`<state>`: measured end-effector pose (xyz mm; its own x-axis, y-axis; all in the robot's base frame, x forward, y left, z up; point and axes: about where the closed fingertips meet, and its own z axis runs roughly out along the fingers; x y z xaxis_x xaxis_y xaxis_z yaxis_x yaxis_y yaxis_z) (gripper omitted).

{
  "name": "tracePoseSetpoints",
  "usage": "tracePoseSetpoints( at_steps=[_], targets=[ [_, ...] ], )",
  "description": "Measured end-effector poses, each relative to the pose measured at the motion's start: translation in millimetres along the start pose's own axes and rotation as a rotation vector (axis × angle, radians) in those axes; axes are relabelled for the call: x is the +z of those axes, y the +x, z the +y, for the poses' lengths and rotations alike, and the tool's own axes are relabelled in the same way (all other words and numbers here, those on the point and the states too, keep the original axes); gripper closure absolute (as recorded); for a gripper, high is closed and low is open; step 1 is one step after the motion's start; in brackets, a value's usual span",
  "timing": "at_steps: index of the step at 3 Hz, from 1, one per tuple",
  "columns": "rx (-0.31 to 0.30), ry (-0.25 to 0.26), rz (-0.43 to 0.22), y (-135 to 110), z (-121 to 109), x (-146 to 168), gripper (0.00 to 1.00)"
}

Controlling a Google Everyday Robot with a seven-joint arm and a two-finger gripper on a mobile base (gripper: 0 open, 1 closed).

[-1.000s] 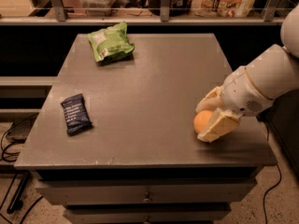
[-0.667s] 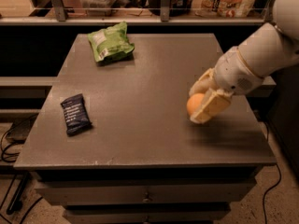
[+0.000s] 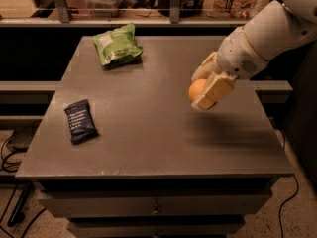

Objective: Move orange near green rice chip bag

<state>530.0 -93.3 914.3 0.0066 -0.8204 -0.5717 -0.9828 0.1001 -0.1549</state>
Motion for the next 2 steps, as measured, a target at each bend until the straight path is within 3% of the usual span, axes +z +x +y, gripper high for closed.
tracePoseSetpoints(
  at_steps=[1,2],
  targets=[
    [0.022,0.000,0.006,3,3,2,1.00],
    [0.030,0.052,-0.050,-7,-16,5,1.00]
  ],
)
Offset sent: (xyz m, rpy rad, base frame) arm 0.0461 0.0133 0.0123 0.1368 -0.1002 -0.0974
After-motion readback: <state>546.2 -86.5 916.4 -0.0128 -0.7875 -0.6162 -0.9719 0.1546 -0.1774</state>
